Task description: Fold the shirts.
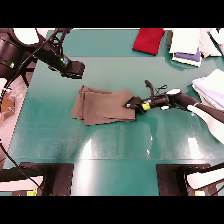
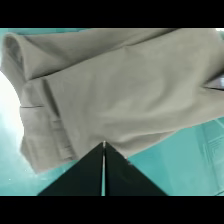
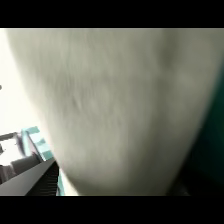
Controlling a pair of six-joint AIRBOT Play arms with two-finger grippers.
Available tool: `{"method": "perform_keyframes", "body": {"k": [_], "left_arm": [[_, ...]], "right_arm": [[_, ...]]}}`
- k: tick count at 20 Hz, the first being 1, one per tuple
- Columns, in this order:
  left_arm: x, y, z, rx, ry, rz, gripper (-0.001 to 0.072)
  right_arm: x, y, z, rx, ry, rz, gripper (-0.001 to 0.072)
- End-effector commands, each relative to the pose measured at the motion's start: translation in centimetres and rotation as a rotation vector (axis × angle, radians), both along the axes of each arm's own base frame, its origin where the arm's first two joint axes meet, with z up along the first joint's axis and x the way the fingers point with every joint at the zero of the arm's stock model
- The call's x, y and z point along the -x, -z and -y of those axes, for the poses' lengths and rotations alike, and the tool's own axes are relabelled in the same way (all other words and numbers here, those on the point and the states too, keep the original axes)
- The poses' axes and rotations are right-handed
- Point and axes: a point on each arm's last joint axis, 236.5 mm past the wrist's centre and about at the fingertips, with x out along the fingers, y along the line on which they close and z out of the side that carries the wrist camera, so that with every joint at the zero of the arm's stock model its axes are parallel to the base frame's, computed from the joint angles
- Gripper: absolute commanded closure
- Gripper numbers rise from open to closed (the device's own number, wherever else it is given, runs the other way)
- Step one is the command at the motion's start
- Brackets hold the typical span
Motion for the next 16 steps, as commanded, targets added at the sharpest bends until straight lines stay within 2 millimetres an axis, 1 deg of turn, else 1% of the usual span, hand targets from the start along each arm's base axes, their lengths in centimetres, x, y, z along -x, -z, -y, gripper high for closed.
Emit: {"method": "perform_keyframes", "body": {"k": [1, 2, 3, 4, 5, 6, 7, 8, 9, 10, 11, 12, 13, 14, 15, 16], "left_arm": [[0.2, 0.1, -0.1, -0.002, 0.001, -0.009, 0.068], [0.3, 0.1, -0.1, -0.003, 0.002, -0.012, 0.068], [0.3, 0.1, -0.1, -0.004, 0.002, -0.013, 0.068], [0.4, 0.1, -0.1, -0.004, 0.004, -0.012, 0.068], [0.4, 0.1, -0.1, -0.007, 0.008, -0.013, 0.068], [0.4, 0.1, -0.2, -0.008, 0.009, -0.014, 0.0679], [0.5, 0.1, -0.2, -0.009, 0.01, -0.015, 0.068], [0.4, 0.1, -0.2, -0.009, 0.009, -0.014, 0.0679], [0.4, 0.1, -0.2, -0.01, 0.009, -0.013, 0.0679], [0.4, 0.1, -0.2, -0.01, 0.009, -0.012, 0.068], [0.4, 0.1, -0.2, -0.01, 0.009, -0.012, 0.0679], [0.4, 0.1, -0.2, -0.01, 0.009, -0.011, 0.0679], [0.3, 0.1, -0.2, -0.009, 0.008, -0.009, 0.0679], [0.3, 0.0, -0.1, -0.007, 0.007, -0.006, 0.068], [0.2, 0.0, -0.1, -0.005, 0.006, -0.003, 0.068], [0.1, 0.0, -0.1, -0.004, 0.005, 0.0, 0.068]], "right_arm": [[-2.1, -1.0, -4.8, -0.078, 0.02, -0.008, 0.0012], [-2.8, -1.8, -6.2, -0.086, 0.018, -0.003, 0.0138], [-3.3, -2.9, -7.4, -0.102, -0.003, 0.022, 0.0365], [-3.8, -4.5, -8.4, -0.124, -0.026, 0.059, 0.0598], [-4.5, -6.1, -9.0, -0.14, -0.033, 0.094, 0.0688], [-5.3, -8.0, -9.1, -0.158, -0.03, 0.12, 0.069], [-6.2, -9.9, -8.8, -0.173, -0.026, 0.15, 0.0691], [-7.3, -11.6, -8.0, -0.178, -0.006, 0.172, 0.0691], [-8.7, -13.2, -6.6, -0.166, 0.028, 0.198, 0.0692], [-10.4, -14.9, -4.3, -0.144, 0.078, 0.227, 0.0692], [-12.0, -16.6, -1.6, -0.117, 0.134, 0.253, 0.0692], [-13.7, -18.5, 1.9, -0.09, 0.208, 0.28, 0.0691], [-15.1, -20.9, 5.9, -0.072, 0.292, 0.311, 0.0692], [-16.2, -23.2, 9.8, -0.064, 0.374, 0.339, 0.0692], [-16.8, -25.7, 14.2, -0.058, 0.459, 0.372, 0.0692], [-17.1, -27.8, 18.4, -0.059, 0.544, 0.391, 0.0692]]}}
